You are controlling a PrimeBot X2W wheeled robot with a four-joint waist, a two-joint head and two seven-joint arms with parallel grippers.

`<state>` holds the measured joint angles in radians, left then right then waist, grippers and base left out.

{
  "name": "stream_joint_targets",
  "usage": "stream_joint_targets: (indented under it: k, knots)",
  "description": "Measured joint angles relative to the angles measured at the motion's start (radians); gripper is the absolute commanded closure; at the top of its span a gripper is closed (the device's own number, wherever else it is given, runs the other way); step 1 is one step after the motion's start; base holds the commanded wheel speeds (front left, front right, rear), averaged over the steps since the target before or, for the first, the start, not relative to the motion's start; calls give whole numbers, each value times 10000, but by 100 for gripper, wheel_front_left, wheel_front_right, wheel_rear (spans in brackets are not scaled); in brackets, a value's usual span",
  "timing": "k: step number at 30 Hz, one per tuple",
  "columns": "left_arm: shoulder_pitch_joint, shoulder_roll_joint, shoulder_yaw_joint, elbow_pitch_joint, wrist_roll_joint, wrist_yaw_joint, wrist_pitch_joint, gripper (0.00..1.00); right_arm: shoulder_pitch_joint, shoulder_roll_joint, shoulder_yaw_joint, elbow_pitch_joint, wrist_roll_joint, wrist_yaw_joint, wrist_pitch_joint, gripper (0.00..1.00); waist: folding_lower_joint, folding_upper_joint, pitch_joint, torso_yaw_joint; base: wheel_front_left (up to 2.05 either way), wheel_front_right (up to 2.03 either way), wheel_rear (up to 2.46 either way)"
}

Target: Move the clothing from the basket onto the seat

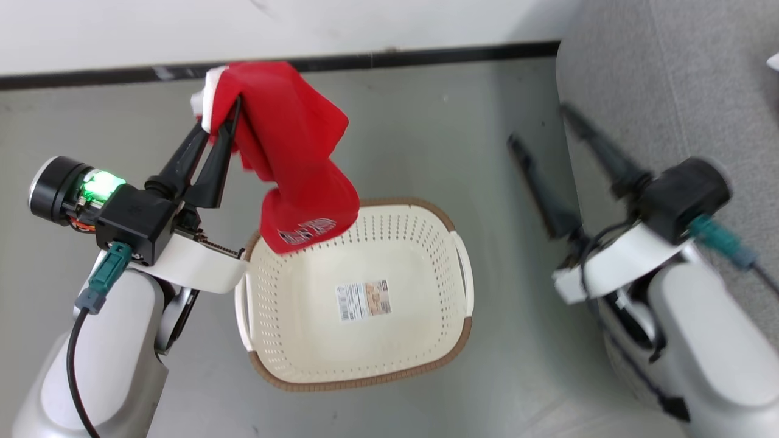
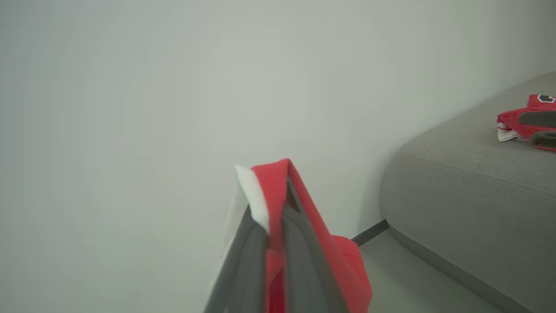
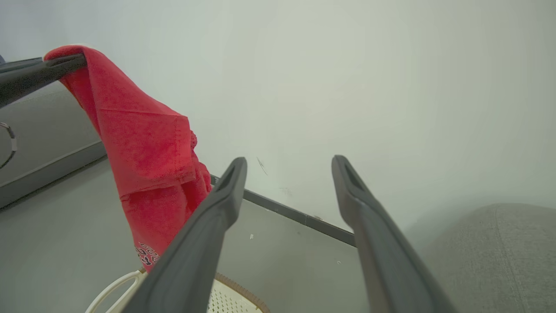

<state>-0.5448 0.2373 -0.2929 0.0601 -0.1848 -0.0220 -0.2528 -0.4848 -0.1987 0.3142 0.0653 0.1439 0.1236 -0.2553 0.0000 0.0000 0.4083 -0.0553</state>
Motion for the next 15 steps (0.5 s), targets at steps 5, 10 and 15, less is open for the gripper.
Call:
stream_joint_targets:
  k: [5, 10, 15]
  knots:
    - [33, 17, -188, -92, -27, -165, 0, 100, 509, 15, 882, 305, 247, 0, 0, 0, 1, 0, -668, 116, 0, 0, 0]
    - [35, -6, -497, -155, -23, -261, 184, 100, 818, 88, 1847, 552, 539, 0, 0, 0, 0, 0, -1296, 218, 0, 0, 0]
    - [41, -65, -817, -261, 6, -382, 568, 100, 1112, 288, 2857, 681, 775, 0, 0, 0, 0, 0, -1875, 323, 0, 0, 0]
